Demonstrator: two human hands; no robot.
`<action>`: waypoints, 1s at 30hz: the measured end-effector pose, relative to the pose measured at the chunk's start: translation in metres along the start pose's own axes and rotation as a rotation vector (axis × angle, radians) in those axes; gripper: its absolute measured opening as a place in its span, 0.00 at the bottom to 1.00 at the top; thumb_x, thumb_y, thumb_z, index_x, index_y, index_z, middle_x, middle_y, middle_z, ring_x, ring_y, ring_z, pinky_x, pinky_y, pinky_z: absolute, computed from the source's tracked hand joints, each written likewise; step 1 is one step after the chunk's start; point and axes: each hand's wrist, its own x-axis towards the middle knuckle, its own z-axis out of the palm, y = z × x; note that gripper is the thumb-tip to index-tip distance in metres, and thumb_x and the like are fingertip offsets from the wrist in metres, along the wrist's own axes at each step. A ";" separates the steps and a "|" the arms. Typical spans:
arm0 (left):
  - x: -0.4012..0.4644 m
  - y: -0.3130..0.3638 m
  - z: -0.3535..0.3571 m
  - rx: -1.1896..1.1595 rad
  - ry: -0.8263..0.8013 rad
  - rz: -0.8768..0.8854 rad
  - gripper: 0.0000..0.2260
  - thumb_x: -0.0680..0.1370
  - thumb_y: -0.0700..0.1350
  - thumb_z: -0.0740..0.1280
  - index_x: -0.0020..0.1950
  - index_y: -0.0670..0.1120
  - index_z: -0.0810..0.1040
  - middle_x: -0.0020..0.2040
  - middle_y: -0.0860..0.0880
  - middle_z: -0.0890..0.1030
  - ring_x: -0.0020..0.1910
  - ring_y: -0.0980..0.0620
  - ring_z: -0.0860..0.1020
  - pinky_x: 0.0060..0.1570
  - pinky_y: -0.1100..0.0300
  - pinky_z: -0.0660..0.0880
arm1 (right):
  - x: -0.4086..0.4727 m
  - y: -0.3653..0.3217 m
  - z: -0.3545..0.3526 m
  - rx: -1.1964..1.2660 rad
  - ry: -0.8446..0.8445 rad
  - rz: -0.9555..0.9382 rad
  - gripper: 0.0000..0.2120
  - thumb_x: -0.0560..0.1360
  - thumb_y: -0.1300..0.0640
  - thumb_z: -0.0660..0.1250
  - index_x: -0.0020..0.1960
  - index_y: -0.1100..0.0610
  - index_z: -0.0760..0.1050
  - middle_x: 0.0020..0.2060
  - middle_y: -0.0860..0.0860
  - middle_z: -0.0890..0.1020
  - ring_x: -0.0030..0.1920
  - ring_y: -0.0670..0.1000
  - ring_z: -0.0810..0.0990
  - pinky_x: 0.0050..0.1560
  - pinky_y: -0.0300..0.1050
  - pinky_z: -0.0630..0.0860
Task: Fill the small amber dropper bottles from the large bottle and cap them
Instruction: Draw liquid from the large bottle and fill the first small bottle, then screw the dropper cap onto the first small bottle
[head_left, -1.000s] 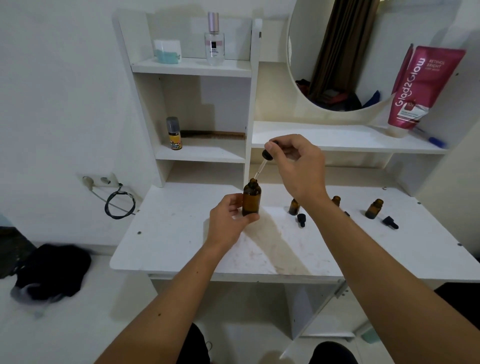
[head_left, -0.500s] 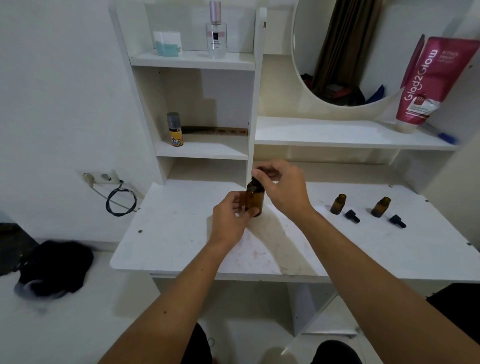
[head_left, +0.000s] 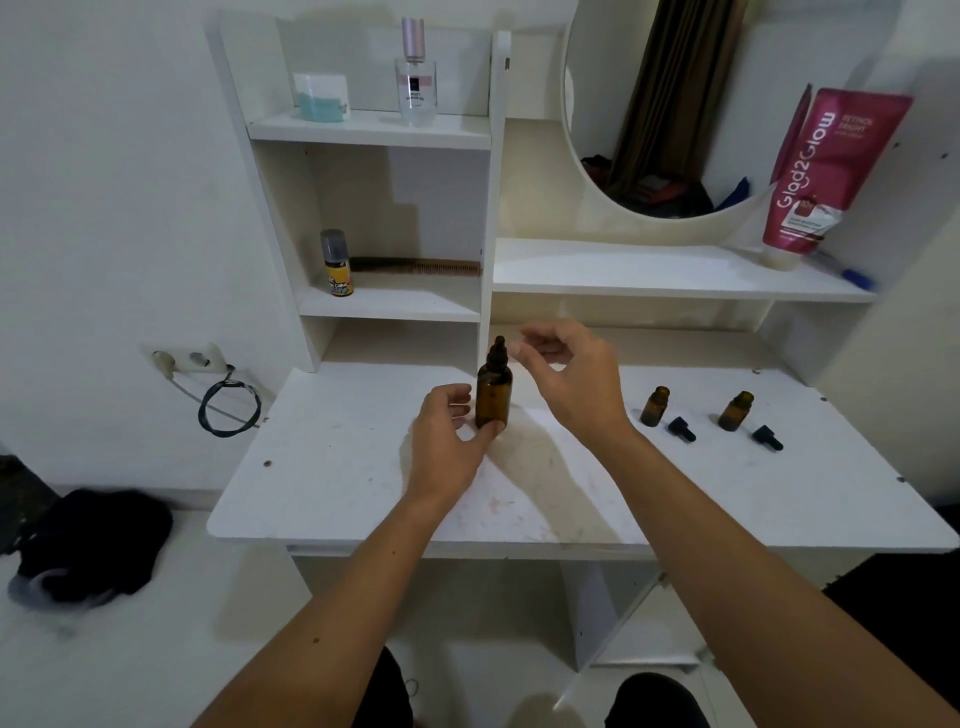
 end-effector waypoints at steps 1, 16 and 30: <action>-0.003 0.001 0.000 0.007 0.023 0.008 0.24 0.73 0.50 0.80 0.64 0.51 0.74 0.60 0.54 0.79 0.54 0.53 0.80 0.55 0.64 0.78 | -0.004 0.002 -0.006 -0.005 0.010 -0.008 0.13 0.78 0.51 0.75 0.59 0.56 0.84 0.49 0.48 0.86 0.48 0.42 0.84 0.49 0.27 0.77; -0.024 0.023 0.044 -0.089 -0.179 0.097 0.17 0.80 0.46 0.73 0.68 0.47 0.78 0.60 0.52 0.83 0.57 0.57 0.82 0.61 0.60 0.80 | -0.070 0.077 -0.056 -0.163 -0.003 0.354 0.20 0.72 0.46 0.80 0.59 0.54 0.83 0.46 0.46 0.85 0.46 0.42 0.82 0.52 0.36 0.80; 0.001 0.029 0.084 -0.105 -0.200 0.102 0.18 0.79 0.42 0.73 0.69 0.45 0.78 0.60 0.51 0.84 0.58 0.58 0.82 0.63 0.62 0.78 | -0.071 0.088 -0.047 -0.288 0.013 0.391 0.07 0.78 0.54 0.73 0.52 0.56 0.87 0.42 0.47 0.86 0.42 0.44 0.83 0.52 0.46 0.83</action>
